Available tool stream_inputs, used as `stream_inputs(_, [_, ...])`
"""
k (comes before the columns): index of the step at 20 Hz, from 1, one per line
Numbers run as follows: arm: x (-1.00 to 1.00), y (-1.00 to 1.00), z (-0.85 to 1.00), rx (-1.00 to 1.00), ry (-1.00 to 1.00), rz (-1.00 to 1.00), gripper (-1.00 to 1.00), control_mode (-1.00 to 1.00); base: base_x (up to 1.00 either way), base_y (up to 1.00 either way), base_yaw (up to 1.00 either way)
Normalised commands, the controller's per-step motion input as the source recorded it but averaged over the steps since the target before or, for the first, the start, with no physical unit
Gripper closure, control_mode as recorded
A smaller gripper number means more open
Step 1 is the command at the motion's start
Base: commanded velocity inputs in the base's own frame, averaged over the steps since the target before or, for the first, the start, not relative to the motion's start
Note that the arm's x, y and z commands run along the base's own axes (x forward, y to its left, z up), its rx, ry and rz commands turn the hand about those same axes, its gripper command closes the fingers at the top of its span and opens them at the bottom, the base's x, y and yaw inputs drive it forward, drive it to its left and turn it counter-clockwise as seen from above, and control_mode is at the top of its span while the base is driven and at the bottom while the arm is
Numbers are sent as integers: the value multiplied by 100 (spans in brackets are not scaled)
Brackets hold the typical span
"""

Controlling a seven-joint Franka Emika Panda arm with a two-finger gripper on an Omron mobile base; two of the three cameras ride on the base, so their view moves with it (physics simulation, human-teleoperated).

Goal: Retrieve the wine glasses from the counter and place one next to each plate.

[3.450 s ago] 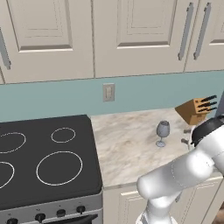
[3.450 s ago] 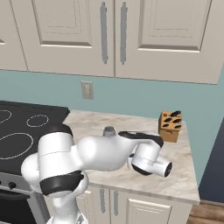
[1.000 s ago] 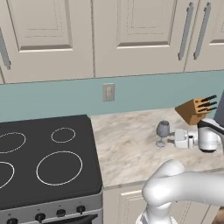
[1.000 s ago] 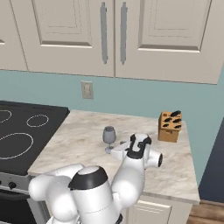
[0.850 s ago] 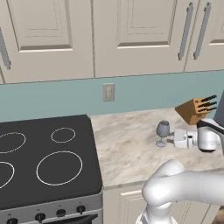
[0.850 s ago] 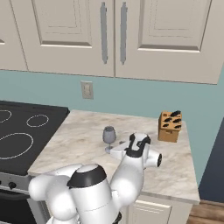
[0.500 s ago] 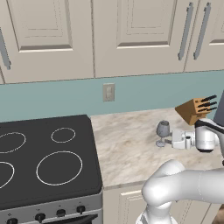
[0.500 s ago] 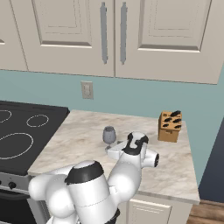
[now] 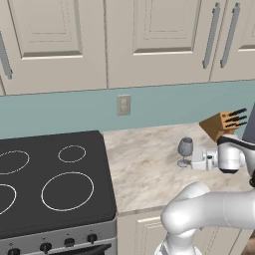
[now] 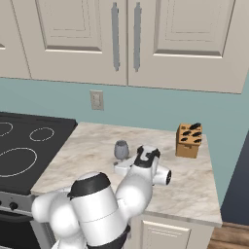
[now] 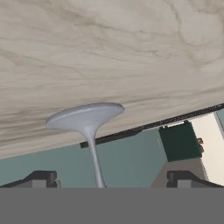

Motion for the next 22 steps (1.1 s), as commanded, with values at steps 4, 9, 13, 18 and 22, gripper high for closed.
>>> stream_inputs(4, [0, 9, 0, 0, 0, 0, -100, -100, 0, 0, 0])
stream_inputs(9, [0, 14, -6, 0, 0, 0, -100, -100, 0, 0, 0])
stream_inputs(13, [0, 6, -15, 0, 2, 0, -100, -100, 0, 0, 0])
stream_inputs(18, [0, 5, -11, 0, 1, 0, -100, -100, 0, 0, 0])
stream_inputs(22, [0, 1, 0, 0, 0, -1, -100, -100, 0, 0, 0])
